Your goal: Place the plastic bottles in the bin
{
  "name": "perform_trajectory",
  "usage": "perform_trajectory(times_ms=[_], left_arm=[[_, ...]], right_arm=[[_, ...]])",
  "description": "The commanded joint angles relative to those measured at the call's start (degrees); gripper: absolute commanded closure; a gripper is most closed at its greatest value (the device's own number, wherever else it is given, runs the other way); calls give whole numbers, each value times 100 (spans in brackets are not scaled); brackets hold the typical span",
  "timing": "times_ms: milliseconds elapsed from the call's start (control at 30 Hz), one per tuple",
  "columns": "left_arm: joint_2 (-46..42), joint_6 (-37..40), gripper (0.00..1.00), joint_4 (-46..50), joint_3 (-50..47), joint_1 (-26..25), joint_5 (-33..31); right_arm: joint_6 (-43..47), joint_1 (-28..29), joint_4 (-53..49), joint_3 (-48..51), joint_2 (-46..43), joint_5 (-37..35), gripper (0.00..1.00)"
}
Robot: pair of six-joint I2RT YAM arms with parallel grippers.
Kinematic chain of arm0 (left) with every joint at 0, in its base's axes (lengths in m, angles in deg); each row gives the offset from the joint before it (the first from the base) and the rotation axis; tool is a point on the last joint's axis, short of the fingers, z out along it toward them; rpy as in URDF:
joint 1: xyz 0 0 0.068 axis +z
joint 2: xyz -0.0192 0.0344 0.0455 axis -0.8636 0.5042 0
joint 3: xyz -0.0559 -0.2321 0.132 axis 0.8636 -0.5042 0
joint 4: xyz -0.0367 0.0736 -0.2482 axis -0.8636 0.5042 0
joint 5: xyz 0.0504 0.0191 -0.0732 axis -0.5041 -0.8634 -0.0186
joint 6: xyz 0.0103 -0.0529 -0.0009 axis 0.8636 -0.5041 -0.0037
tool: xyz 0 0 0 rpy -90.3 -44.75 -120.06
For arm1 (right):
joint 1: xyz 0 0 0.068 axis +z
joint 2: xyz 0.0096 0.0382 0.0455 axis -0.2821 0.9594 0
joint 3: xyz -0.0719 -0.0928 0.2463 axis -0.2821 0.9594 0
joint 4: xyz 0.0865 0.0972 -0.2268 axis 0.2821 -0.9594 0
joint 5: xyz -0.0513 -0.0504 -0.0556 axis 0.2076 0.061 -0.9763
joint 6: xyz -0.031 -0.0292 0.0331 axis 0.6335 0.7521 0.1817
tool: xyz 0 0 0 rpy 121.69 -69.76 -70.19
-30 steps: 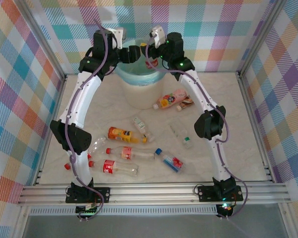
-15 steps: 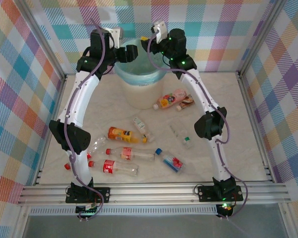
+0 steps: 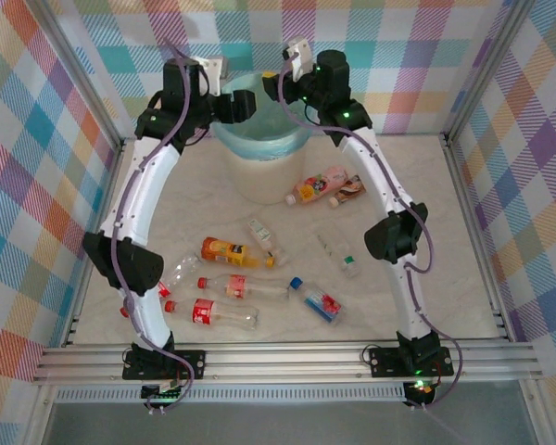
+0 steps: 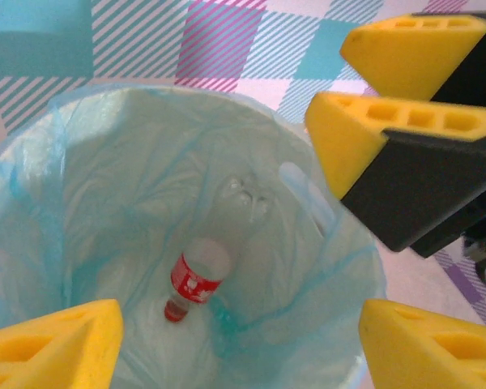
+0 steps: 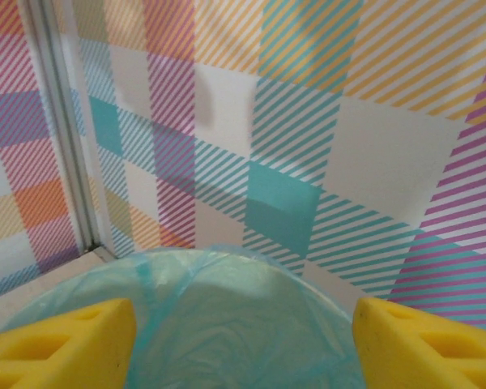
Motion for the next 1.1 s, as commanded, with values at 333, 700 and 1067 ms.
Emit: perform_trajectory(times_ms=[333, 700, 1067], left_arm=[[-2584, -270, 23, 228, -2568, 65, -511], [-4415, -362, 22, 1293, -4456, 70, -1213], [-6056, -1669, 21, 1463, -6240, 70, -1898]], right_arm=[[92, 1009, -1862, 456, -1296, 438, 27], [848, 2037, -2946, 1833, -1647, 664, 28], [1219, 2732, -2516, 4856, -2527, 827, 33]])
